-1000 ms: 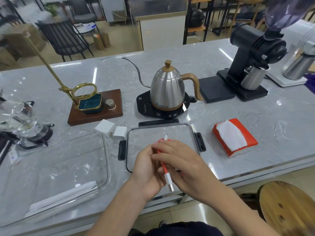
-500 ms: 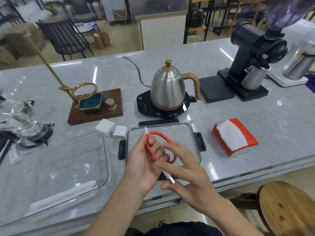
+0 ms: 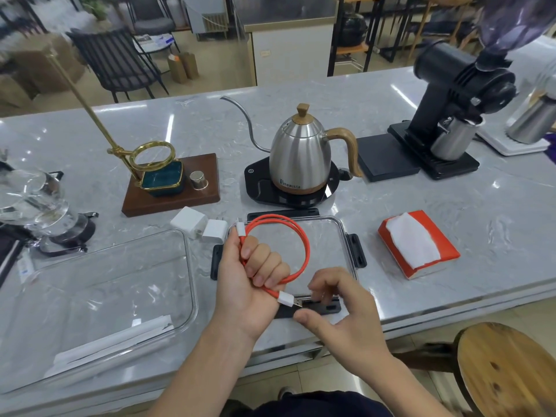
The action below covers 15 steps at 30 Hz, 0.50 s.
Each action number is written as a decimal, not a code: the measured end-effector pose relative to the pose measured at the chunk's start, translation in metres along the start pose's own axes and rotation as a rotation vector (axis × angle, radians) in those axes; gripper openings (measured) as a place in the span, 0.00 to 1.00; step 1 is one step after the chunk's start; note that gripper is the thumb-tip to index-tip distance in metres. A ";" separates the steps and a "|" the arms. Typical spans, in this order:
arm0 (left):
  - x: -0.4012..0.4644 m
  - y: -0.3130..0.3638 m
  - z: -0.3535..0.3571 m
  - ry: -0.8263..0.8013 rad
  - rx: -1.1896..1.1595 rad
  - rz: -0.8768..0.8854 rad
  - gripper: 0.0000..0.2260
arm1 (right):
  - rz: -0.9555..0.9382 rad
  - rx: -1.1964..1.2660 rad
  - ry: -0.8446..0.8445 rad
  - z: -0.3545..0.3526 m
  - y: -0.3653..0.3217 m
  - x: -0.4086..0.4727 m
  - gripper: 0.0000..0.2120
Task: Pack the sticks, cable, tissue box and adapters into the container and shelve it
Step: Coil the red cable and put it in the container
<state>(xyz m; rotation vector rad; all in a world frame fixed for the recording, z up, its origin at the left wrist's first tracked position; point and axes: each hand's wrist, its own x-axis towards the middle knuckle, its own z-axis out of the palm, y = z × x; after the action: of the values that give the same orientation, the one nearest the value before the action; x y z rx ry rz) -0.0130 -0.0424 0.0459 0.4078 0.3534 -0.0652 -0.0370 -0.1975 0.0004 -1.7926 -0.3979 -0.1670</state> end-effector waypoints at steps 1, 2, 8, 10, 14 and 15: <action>0.000 -0.001 0.001 0.014 0.010 0.011 0.22 | 0.057 0.029 -0.031 0.001 -0.001 -0.001 0.18; 0.000 -0.003 0.001 0.027 0.018 0.018 0.23 | 0.097 0.053 -0.055 0.004 -0.002 -0.002 0.17; 0.000 -0.006 0.001 0.034 0.027 0.028 0.24 | 0.152 0.170 -0.027 0.010 -0.002 0.002 0.07; -0.002 -0.005 0.002 0.030 0.028 0.030 0.24 | 0.198 0.254 -0.023 0.008 -0.003 0.004 0.06; -0.006 -0.008 0.004 0.022 0.024 0.020 0.24 | 0.270 0.386 0.002 0.006 -0.002 0.006 0.04; -0.007 -0.009 0.005 0.023 0.025 0.020 0.24 | 0.301 0.418 0.016 0.007 -0.001 0.006 0.06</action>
<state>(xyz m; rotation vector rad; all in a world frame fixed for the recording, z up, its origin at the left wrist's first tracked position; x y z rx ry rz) -0.0190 -0.0525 0.0491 0.4366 0.3711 -0.0459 -0.0318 -0.1900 0.0013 -1.4151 -0.1327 0.1080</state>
